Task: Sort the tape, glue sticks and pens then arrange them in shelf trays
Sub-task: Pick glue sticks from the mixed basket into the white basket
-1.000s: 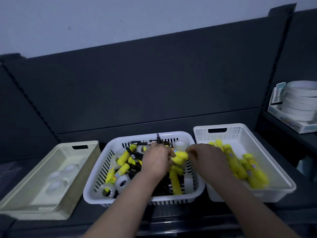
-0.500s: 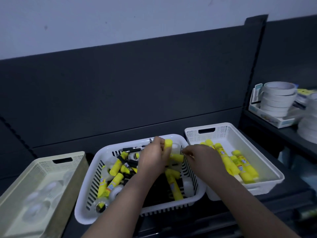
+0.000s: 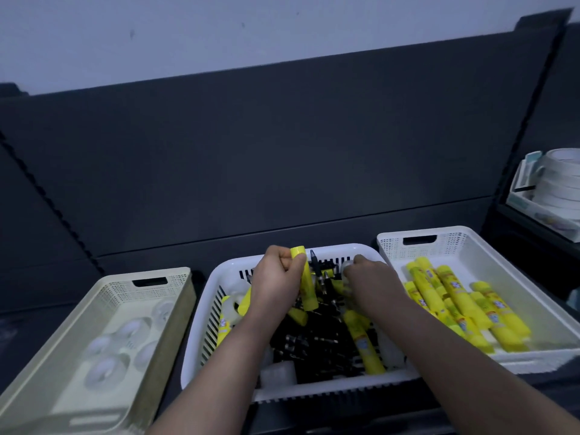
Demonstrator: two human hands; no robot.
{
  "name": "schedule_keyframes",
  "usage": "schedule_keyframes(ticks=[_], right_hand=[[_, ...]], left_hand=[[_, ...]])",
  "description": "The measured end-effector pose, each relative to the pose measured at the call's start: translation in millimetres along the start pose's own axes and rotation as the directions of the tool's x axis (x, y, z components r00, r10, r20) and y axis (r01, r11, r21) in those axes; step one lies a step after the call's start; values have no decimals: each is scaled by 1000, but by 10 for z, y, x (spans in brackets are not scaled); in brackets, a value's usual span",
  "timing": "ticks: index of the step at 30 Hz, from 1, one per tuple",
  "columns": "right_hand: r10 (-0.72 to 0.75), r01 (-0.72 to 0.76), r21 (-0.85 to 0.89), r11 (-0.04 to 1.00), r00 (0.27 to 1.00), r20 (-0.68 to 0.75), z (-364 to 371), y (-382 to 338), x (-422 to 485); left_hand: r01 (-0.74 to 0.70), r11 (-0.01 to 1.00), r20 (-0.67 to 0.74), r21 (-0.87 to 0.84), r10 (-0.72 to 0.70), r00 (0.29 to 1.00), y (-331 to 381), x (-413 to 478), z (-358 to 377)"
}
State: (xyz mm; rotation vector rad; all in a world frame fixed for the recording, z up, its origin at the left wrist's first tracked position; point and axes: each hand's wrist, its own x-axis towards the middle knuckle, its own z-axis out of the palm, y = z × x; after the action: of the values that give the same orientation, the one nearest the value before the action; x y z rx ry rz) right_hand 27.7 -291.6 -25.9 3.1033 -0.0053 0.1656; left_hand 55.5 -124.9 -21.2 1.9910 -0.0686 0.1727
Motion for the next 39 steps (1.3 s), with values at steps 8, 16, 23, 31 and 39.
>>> schedule_keyframes(ticks=[8,16,23,31,39], right_hand=[[-14,15,-39,999,1000,18,2,25,-156],[199,-127,310,942,957,-211,-215,528,-295],[429,-405,229,885,901,-63,-94,1487,-759],[424,-412,215,886,906,-12,-30,1886,-866],[224,-185,328,926,971,-86,-167,1650,-788]], left_hand=[[-26,1000,19,11,26,999,234,18,190],[-30,996,72,79,24,997,431,-110,453],[-3,999,309,46,-11,951,868,-339,1199],[-266,841,365,471,88,927,957,-333,1911],[-235,843,258,484,119,959,815,-271,1733]])
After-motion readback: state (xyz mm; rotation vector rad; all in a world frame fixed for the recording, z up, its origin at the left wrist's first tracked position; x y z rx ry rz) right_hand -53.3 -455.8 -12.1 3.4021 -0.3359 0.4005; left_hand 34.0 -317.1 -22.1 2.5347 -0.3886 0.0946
